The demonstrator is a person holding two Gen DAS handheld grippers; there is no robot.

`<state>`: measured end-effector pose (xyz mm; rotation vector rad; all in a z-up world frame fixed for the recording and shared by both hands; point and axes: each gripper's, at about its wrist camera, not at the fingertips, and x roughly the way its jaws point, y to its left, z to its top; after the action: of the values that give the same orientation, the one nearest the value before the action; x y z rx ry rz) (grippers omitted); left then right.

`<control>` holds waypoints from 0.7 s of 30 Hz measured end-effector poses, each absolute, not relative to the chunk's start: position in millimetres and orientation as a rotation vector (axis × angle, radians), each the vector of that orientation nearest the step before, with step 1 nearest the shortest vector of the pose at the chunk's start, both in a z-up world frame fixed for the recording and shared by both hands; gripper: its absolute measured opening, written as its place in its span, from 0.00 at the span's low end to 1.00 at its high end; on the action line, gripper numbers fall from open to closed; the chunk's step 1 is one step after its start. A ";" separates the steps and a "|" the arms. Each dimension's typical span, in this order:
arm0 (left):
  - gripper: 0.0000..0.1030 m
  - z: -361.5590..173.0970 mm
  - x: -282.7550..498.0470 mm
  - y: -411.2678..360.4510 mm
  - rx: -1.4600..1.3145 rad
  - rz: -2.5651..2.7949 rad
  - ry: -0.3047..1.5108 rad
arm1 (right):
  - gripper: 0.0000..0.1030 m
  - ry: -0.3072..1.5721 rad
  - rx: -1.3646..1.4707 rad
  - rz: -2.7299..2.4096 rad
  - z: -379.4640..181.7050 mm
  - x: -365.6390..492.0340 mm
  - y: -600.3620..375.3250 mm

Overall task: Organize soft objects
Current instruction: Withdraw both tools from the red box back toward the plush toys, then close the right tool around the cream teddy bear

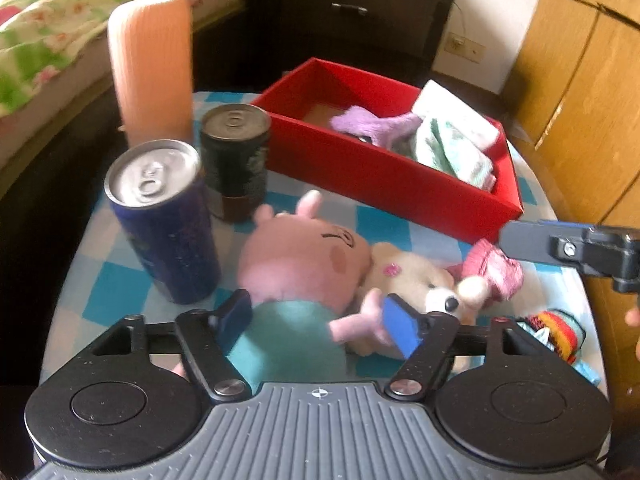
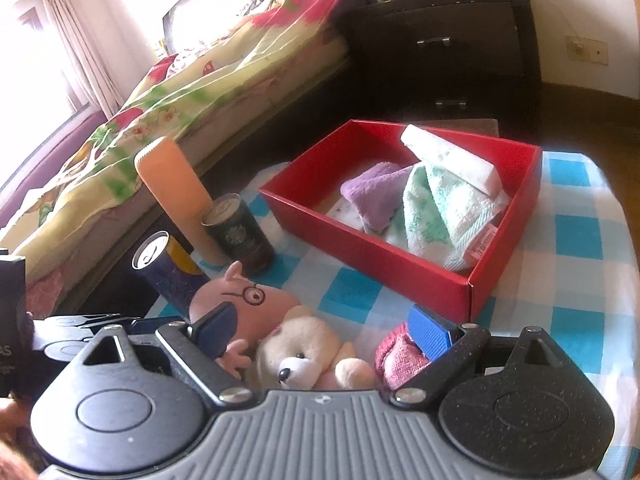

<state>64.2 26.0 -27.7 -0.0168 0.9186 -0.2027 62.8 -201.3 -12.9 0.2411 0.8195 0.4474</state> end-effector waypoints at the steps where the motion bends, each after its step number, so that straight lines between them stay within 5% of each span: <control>1: 0.72 -29.3 64.5 22.6 0.011 -0.200 0.920 | 0.70 0.825 0.240 0.447 -14.1 63.4 -201.1; 21: 0.60 -54.4 55.7 54.3 -0.067 -0.176 1.071 | 0.70 0.888 0.134 0.500 -25.4 75.4 -174.9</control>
<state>55.7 54.3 -54.4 -0.0668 1.0711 -0.1760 75.4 -174.9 -25.4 0.1336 0.8877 0.4998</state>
